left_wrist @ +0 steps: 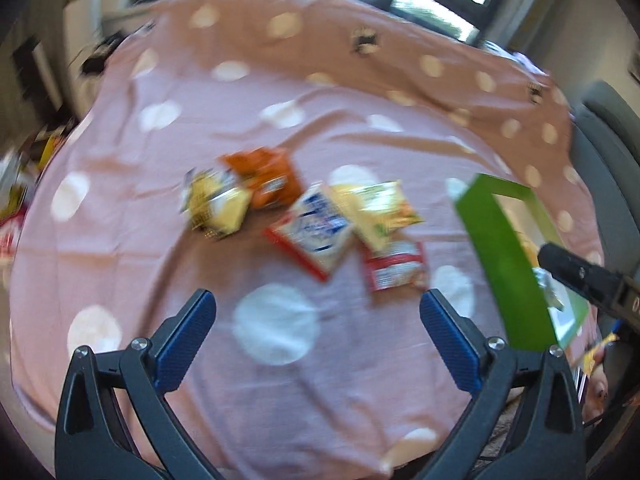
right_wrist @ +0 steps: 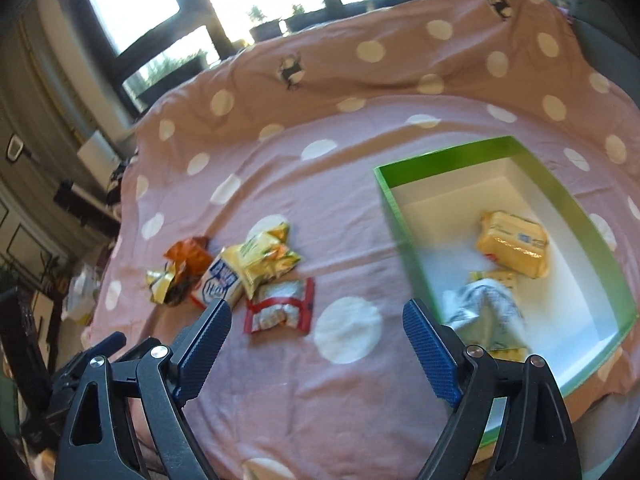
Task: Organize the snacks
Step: 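Withdraw the right gripper from the box toward the snack pile, then grasp the red-and-white wrapped packet with the right gripper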
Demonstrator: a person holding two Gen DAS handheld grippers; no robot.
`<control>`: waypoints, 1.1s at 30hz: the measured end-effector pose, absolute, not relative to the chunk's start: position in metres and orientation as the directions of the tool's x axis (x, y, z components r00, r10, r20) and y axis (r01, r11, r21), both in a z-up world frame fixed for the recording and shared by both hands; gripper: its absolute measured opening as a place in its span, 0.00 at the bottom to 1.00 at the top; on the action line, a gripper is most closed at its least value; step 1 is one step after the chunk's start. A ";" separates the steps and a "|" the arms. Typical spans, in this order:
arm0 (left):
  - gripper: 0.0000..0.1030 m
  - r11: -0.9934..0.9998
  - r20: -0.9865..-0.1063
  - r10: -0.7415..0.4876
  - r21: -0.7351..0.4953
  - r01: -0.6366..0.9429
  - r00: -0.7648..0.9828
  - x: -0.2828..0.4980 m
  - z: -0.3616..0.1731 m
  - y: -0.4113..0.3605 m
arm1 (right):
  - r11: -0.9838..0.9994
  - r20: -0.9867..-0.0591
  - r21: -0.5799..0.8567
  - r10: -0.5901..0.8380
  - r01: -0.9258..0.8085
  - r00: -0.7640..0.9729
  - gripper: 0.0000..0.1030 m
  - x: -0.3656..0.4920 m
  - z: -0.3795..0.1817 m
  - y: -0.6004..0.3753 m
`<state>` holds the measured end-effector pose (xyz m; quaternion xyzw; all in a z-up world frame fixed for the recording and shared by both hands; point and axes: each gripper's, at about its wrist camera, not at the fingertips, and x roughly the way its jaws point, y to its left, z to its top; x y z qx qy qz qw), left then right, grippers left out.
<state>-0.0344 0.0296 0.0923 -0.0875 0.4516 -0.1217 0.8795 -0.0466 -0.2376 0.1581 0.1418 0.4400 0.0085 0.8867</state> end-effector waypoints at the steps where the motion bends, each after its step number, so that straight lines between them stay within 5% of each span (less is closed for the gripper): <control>1: 0.99 0.956 -0.776 -0.288 -0.271 0.116 0.561 -0.035 0.090 0.037 | 0.962 -0.786 0.255 0.148 0.097 0.600 0.85 -0.043 0.155 -0.231; 15: 0.99 0.955 -0.811 -0.263 -0.296 0.021 0.523 -0.036 0.066 0.065 | 0.975 -0.913 0.207 0.222 -0.078 0.342 0.85 0.024 0.095 -0.171; 33: 0.99 0.963 -0.832 -0.244 -0.270 0.021 0.497 -0.039 0.058 0.061 | 0.996 -0.952 0.093 0.089 0.002 0.291 0.81 0.063 0.049 -0.161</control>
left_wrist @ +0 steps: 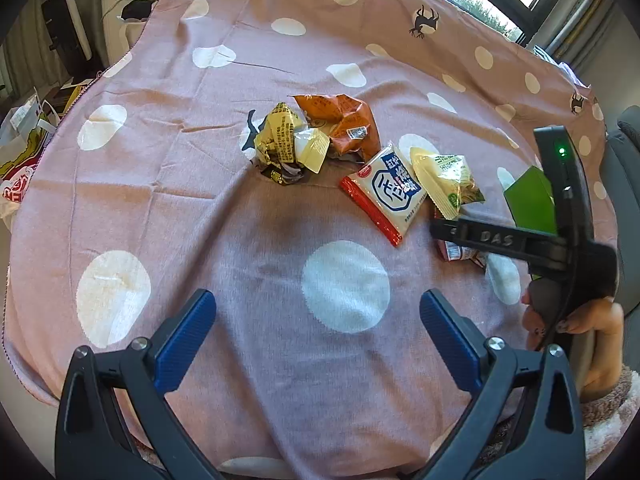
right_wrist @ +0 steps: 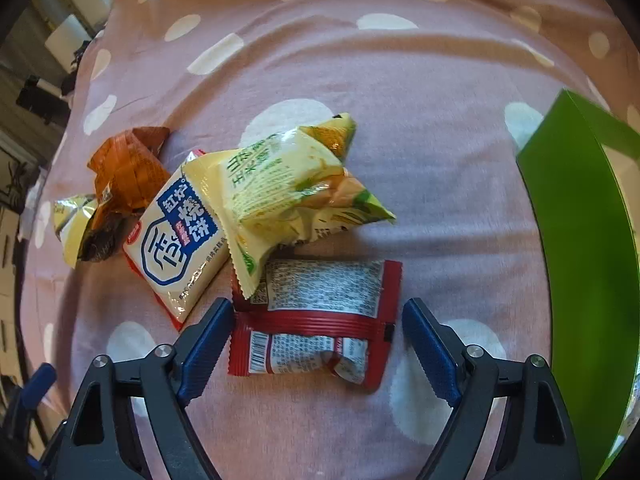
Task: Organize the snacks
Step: 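Grasp the red-and-white wrapped packet with the right gripper, then set the red-and-white packet down and open the right gripper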
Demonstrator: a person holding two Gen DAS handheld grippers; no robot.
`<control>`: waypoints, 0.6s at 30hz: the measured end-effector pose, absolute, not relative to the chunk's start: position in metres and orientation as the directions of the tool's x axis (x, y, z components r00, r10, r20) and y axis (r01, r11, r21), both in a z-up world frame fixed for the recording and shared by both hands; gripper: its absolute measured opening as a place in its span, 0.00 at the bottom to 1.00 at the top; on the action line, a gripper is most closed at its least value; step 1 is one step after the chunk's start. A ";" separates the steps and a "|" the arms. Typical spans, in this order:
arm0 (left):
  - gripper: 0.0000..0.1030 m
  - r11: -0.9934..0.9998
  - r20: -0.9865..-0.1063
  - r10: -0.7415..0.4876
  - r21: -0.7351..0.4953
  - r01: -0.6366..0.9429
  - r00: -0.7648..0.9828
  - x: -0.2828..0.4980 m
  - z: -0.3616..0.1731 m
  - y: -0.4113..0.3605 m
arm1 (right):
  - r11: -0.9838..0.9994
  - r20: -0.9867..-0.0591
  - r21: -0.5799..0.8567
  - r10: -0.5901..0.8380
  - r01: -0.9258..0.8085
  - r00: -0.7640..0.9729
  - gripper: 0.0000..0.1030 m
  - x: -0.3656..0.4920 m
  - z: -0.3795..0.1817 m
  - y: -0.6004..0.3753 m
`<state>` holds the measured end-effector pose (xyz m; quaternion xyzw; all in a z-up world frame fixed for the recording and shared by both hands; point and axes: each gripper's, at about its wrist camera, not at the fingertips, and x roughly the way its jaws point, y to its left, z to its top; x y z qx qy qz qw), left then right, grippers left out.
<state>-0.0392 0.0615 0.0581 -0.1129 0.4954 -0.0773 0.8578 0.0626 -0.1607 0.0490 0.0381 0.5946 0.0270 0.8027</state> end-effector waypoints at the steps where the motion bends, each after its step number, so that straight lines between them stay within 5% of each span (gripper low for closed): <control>1: 0.99 0.963 -0.832 -0.244 -0.270 0.019 0.498 -0.040 0.058 0.062 | 0.997 -0.947 0.081 0.081 -0.015 0.310 0.81 0.061 0.049 -0.157; 7: 0.99 0.964 -0.830 -0.238 -0.267 0.015 0.505 -0.043 0.060 0.063 | 0.997 -0.930 0.023 0.050 -0.078 0.365 0.63 0.045 0.051 -0.145; 18: 0.99 0.968 -0.828 -0.212 -0.250 -0.004 0.519 -0.046 0.061 0.068 | 0.973 -0.909 0.178 0.219 -0.145 0.354 0.60 -0.007 0.077 -0.133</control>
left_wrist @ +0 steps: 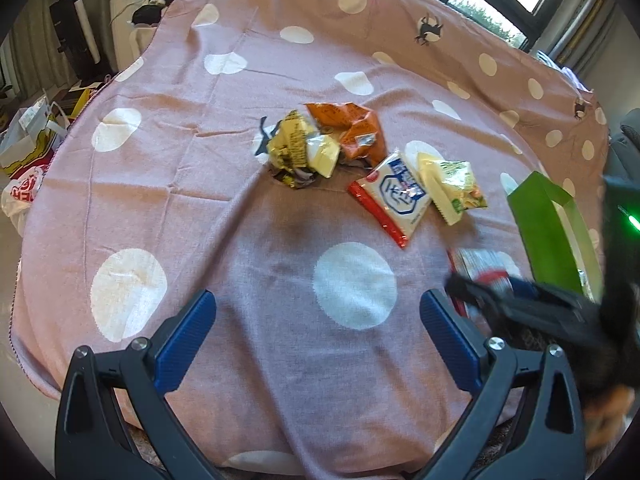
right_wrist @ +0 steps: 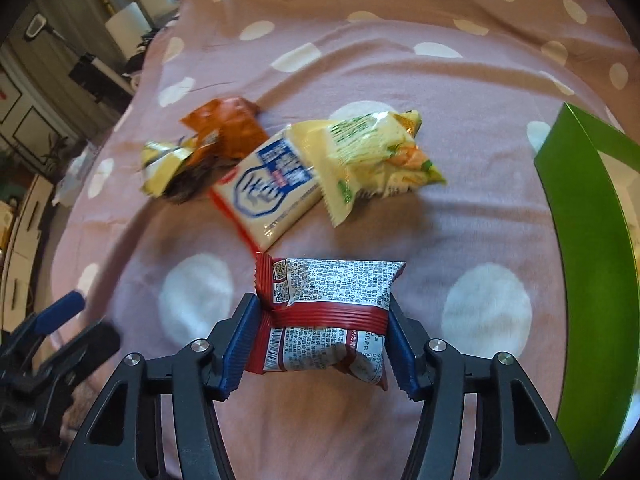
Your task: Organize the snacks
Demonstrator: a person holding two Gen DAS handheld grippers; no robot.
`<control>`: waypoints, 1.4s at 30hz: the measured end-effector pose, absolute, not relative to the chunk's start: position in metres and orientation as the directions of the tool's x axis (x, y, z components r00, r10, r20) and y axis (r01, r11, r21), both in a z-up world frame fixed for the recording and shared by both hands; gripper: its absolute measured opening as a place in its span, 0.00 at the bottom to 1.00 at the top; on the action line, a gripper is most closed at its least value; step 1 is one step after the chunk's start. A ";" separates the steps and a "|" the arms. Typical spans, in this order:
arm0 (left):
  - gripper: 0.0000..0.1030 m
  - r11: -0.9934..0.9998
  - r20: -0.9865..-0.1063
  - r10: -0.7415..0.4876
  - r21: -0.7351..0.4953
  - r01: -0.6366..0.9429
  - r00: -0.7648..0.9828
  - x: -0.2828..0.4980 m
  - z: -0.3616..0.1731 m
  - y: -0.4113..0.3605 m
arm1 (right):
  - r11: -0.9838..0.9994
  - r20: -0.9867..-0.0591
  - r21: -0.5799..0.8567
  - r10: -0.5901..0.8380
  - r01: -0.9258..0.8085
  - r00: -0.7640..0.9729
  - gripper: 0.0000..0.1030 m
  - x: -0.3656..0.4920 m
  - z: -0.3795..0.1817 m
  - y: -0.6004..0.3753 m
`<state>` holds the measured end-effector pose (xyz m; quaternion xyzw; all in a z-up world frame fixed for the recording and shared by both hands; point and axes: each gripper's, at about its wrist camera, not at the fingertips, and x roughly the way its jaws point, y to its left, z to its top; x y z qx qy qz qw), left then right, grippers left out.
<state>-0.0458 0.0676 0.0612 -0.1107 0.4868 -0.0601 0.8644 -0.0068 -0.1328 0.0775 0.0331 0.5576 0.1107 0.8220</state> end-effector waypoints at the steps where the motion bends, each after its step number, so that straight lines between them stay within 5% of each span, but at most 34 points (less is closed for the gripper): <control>1: 0.99 0.969 -0.830 -0.208 -0.249 -0.010 0.518 -0.046 0.060 0.069 | 0.968 -0.905 0.194 0.239 -0.158 0.351 0.60 -0.015 0.079 -0.131; 6: 0.99 0.968 -0.834 -0.206 -0.251 -0.019 0.512 -0.046 0.058 0.069 | 0.957 -0.899 0.235 0.281 -0.169 0.337 0.66 -0.038 0.083 -0.126; 10: 0.99 0.965 -0.831 -0.218 -0.262 -0.014 0.511 -0.049 0.059 0.067 | 0.956 -0.901 0.237 0.283 -0.173 0.328 0.79 -0.042 0.083 -0.125; 17: 0.99 0.954 -0.827 -0.256 -0.299 -0.005 0.500 -0.051 0.060 0.061 | 0.956 -0.882 0.258 0.292 -0.138 0.371 0.80 -0.046 0.095 -0.145; 24: 0.95 0.942 -0.833 -0.325 -0.326 0.078 0.449 -0.054 0.049 0.034 | 0.904 -0.823 0.428 0.385 0.010 0.419 0.80 -0.038 0.096 -0.185; 32: 0.77 0.908 -0.838 -0.418 -0.394 0.140 0.351 -0.049 0.029 0.004 | 0.880 -0.826 0.474 0.438 0.016 0.355 0.72 -0.027 0.069 -0.174; 40: 0.41 0.893 -0.829 -0.447 -0.398 0.208 0.335 -0.047 0.026 -0.013 | 0.889 -0.843 0.458 0.429 0.016 0.325 0.71 -0.022 0.053 -0.169; 42: 0.39 0.896 -0.835 -0.439 -0.384 0.221 0.332 -0.047 0.026 -0.018 | 0.891 -0.844 0.454 0.428 0.006 0.324 0.64 -0.022 0.053 -0.168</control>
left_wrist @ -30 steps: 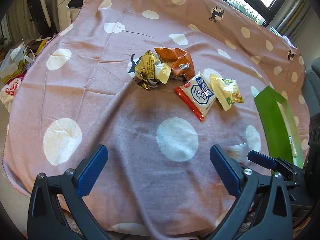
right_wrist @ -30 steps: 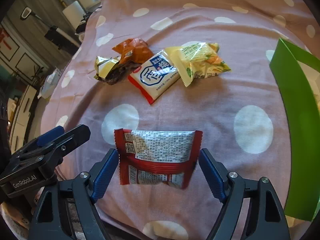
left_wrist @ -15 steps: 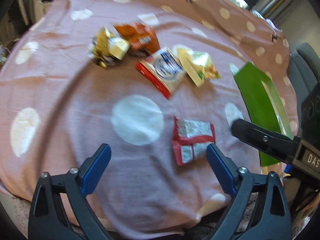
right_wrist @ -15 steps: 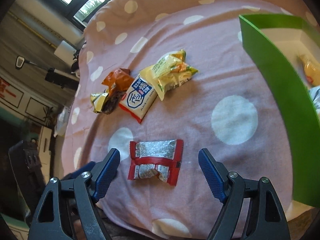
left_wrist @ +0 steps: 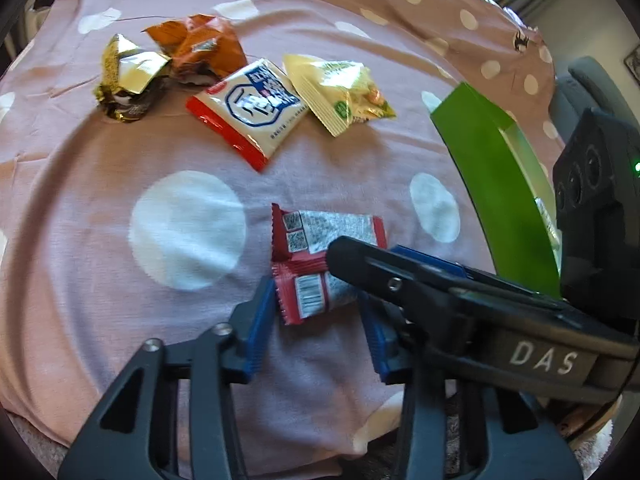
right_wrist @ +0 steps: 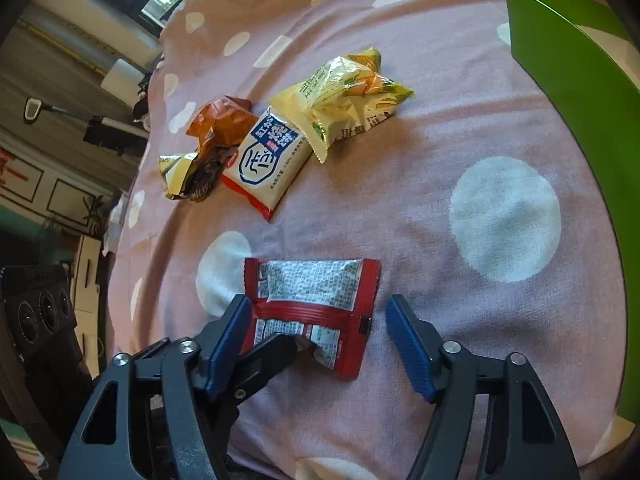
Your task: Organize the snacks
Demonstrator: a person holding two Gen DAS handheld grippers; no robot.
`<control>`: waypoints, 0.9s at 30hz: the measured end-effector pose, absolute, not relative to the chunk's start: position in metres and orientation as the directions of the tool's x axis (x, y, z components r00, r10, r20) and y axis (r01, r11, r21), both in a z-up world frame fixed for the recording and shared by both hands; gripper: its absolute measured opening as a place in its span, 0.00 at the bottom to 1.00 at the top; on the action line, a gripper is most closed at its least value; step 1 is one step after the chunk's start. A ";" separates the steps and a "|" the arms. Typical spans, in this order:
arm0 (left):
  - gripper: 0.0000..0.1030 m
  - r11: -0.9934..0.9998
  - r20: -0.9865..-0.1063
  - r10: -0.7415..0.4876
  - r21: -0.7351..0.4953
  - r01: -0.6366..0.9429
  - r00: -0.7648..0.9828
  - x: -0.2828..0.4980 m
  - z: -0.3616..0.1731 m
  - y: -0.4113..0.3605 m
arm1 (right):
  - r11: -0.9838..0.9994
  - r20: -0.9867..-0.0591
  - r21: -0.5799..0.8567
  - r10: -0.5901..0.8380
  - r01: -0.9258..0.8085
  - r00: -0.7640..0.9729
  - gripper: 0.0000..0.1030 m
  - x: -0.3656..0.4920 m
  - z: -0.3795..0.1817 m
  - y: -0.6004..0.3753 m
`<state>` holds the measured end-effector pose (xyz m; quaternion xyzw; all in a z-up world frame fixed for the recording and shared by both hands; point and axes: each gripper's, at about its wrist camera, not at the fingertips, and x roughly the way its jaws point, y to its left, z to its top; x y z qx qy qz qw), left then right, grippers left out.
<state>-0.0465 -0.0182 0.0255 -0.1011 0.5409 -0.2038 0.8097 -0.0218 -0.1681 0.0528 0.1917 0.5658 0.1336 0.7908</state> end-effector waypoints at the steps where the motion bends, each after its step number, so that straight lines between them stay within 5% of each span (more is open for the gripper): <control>1: 0.39 0.901 -0.836 -0.428 -0.367 0.230 0.343 -0.048 0.027 -0.021 | 0.893 -0.845 0.450 0.425 0.003 0.324 0.62 -0.022 0.052 -0.167; 5: 0.39 0.906 -0.833 -0.417 -0.347 0.243 0.363 -0.050 0.031 -0.023 | 0.905 -0.852 0.425 0.400 0.001 0.338 0.55 -0.024 0.053 -0.169; 27: 0.36 0.776 -0.665 -0.588 -0.304 0.553 0.461 -0.021 0.144 -0.151 | 0.926 -0.691 0.361 0.184 0.113 0.699 0.55 -0.037 0.179 -0.288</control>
